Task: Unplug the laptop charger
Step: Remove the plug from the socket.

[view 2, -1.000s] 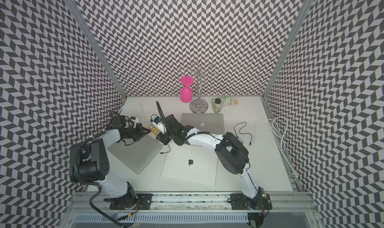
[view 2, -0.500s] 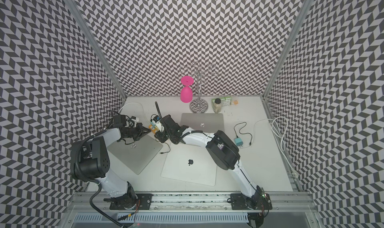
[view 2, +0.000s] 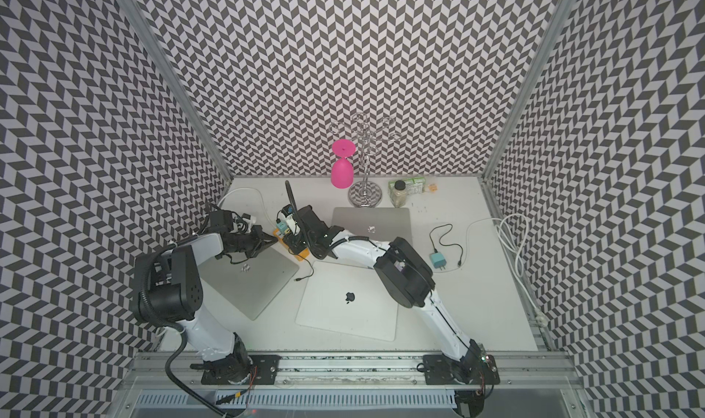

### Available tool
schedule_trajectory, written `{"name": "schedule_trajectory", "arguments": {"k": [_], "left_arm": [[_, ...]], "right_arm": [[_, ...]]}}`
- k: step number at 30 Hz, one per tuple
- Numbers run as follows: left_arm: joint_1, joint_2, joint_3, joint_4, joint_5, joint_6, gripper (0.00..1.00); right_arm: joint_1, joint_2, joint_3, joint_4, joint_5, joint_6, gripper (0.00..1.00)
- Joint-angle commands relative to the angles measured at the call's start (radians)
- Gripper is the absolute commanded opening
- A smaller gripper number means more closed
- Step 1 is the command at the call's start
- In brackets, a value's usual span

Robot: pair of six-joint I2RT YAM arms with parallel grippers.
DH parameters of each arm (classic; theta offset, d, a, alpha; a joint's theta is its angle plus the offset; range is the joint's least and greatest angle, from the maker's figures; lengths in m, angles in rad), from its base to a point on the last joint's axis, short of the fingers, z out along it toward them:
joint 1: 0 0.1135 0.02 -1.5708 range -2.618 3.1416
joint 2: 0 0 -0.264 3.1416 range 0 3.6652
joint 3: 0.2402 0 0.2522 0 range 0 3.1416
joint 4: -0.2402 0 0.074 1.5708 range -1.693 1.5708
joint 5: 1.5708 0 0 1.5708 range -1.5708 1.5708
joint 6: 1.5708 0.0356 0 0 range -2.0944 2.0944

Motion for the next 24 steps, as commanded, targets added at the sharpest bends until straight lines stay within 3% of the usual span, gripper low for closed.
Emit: {"name": "schedule_trajectory", "arguments": {"k": [1,15,24], "left_arm": [[0.011,0.019,0.038,0.011,0.0,0.016,0.0],[0.014,0.05,0.07,0.01,0.002,0.019,0.0],[0.014,0.08,0.096,0.007,0.005,0.02,0.0]], "right_arm": [[-0.003,0.031,0.043,0.015,0.041,-0.007,0.46],[-0.003,0.056,0.048,-0.004,0.073,0.015,0.48],[-0.002,0.075,0.048,0.03,0.105,0.011,0.44]]}}
